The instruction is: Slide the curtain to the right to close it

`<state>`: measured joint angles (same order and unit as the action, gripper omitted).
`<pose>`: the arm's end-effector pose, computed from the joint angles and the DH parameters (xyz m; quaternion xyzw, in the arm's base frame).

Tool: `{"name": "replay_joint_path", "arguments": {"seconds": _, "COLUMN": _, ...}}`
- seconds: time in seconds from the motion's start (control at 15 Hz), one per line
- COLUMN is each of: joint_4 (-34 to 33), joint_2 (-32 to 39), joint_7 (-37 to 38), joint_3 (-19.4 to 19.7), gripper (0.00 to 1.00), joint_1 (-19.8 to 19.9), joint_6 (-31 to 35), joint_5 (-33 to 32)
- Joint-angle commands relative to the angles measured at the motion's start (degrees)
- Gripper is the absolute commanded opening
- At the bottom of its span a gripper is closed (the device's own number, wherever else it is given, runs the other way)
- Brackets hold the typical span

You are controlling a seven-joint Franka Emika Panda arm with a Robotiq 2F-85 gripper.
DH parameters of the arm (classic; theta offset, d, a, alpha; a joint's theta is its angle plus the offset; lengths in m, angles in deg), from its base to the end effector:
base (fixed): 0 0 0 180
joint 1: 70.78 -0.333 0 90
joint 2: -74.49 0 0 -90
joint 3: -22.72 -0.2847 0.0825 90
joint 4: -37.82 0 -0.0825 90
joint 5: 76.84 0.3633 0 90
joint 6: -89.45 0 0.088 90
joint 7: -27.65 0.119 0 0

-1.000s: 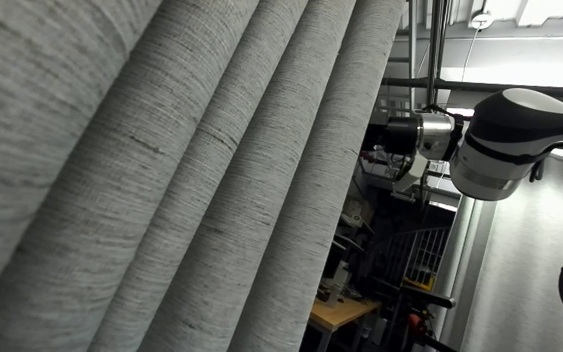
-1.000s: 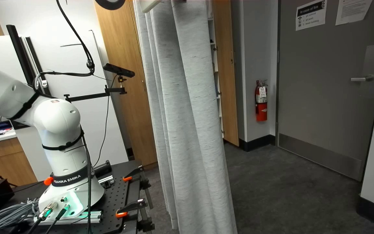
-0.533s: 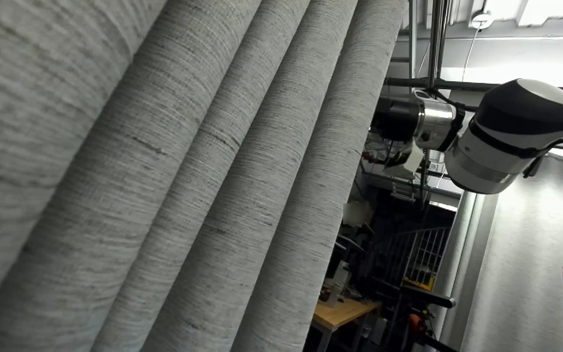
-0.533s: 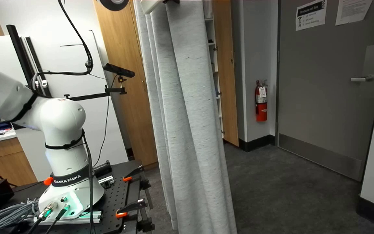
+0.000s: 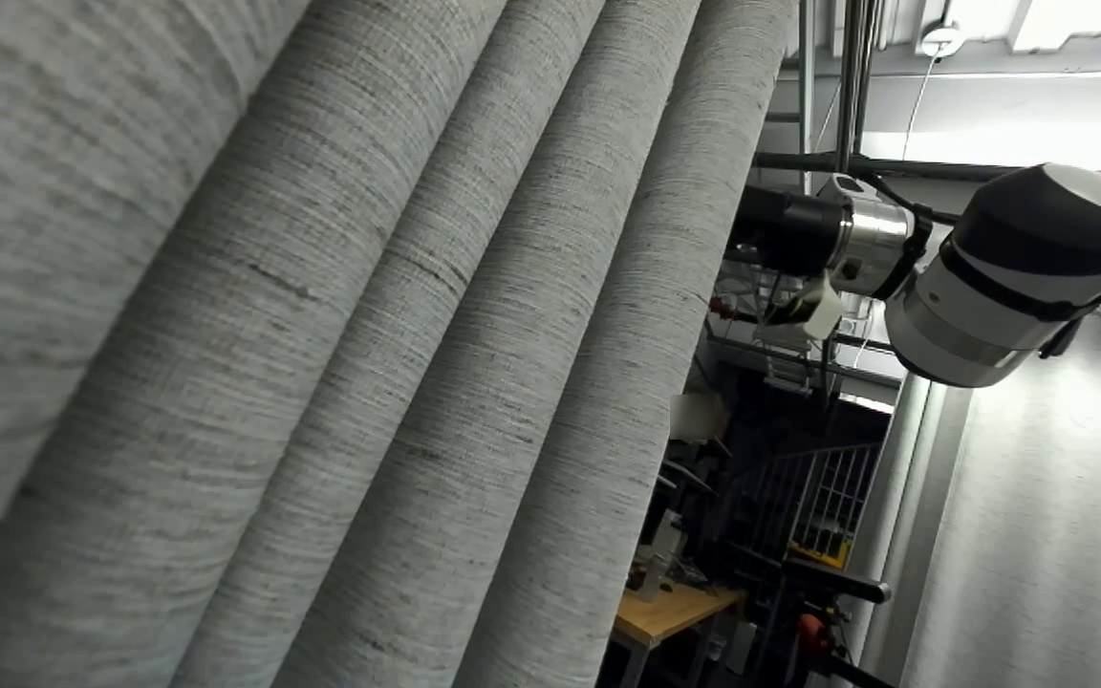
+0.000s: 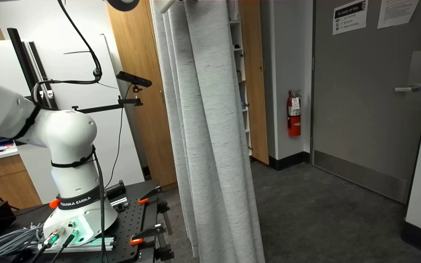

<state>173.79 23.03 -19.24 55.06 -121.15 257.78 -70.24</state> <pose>0.3874 0.0122 0.6985 -0.6914 -0.3206 -0.6380 0.1100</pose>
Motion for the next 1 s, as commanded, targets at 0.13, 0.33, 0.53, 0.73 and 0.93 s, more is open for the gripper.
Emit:
{"name": "replay_joint_path", "arguments": {"seconds": 0.13, "joint_4": 3.5, "joint_2": -7.52, "joint_7": -0.69, "joint_3": -0.13, "gripper": 1.0, "joint_1": -0.41, "joint_6": -5.01, "joint_5": -0.91}}
{"name": "replay_joint_path", "arguments": {"seconds": 0.33, "joint_4": 4.11, "joint_2": -9.39, "joint_7": -0.84, "joint_3": -0.2, "gripper": 1.0, "joint_1": -0.42, "joint_6": -6.77, "joint_5": -0.62}}
{"name": "replay_joint_path", "arguments": {"seconds": 0.53, "joint_4": 4.03, "joint_2": -10.1, "joint_7": -0.92, "joint_3": 0.02, "gripper": 1.0, "joint_1": -0.98, "joint_6": -7.01, "joint_5": -0.33}}
{"name": "replay_joint_path", "arguments": {"seconds": 0.73, "joint_4": 2.28, "joint_2": -7.43, "joint_7": -1.15, "joint_3": 0.27, "gripper": 1.0, "joint_1": -4.1, "joint_6": -2.47, "joint_5": -0.19}}
{"name": "replay_joint_path", "arguments": {"seconds": 0.93, "joint_4": -0.01, "joint_2": -3.79, "joint_7": -0.95, "joint_3": 0.28, "gripper": 1.0, "joint_1": -10.81, "joint_6": 1.97, "joint_5": -0.68}}
